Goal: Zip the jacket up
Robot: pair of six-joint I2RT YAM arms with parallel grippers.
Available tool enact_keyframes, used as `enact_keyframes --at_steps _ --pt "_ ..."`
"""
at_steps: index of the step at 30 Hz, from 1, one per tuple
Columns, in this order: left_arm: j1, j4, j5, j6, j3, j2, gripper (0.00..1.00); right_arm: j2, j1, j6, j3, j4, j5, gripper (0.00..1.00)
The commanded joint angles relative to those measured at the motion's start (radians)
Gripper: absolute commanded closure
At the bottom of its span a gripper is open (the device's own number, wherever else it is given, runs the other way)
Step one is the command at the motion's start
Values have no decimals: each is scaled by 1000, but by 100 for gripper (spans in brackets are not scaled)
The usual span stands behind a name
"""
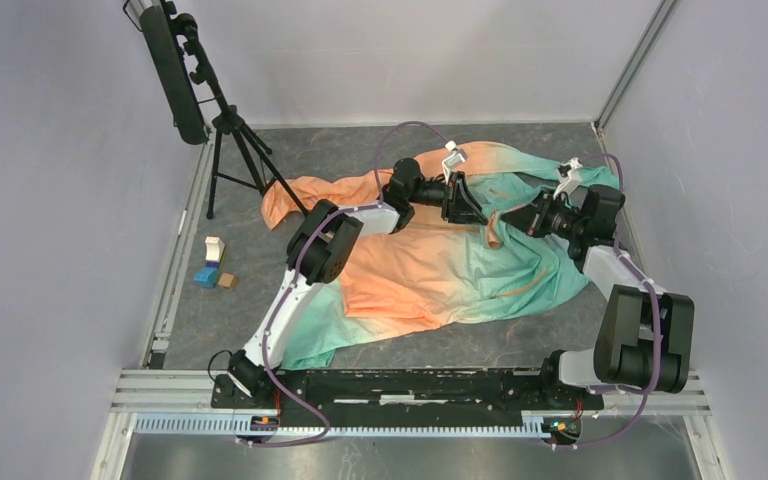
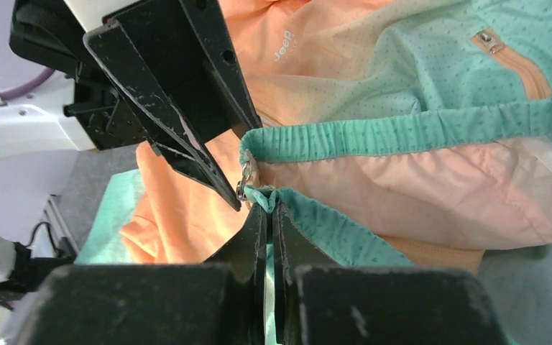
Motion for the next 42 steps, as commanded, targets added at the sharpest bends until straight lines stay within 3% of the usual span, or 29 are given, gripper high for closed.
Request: enact_keyframes --at_steps 1,4,10,12,13,15,16,17,21,25,29,33,42 --pt "3 -54 -79 57 -36 -107 54 -41 2 -93 -44 174 -4 100" --pt "16 -32 -133 13 -107 -148 44 -57 3 -81 -71 272 -8 100" --pt "19 -47 -261 -106 -250 -282 41 -101 5 -153 -77 274 35 100" --pt "20 -149 -366 -196 -305 -337 44 -120 7 -176 -75 257 48 100" --pt "20 -262 -459 -255 -333 -379 44 -127 8 -180 -74 254 52 100" --pt "-3 -453 -516 -364 -387 -460 44 -143 10 -189 -70 245 59 100" --pt "-18 -514 -529 -393 -402 -510 20 -148 11 -198 -69 235 64 100" --pt "-39 -575 -559 -408 -420 -554 11 -155 14 -209 -71 228 70 100" --pt "-75 -758 -718 -507 -435 -681 7 -169 22 -224 -87 228 83 100" --pt "-103 -939 -840 -651 -361 -685 24 -184 25 -222 -85 226 82 100" --pt "-137 -1098 -986 -709 -260 -656 29 -223 31 -237 -86 212 96 100" --pt "-151 -1172 -1043 -760 -189 -595 33 -247 36 -242 -94 213 103 100" --pt "-173 -1460 -1146 -579 101 -485 29 -262 63 -263 -95 184 119 100"
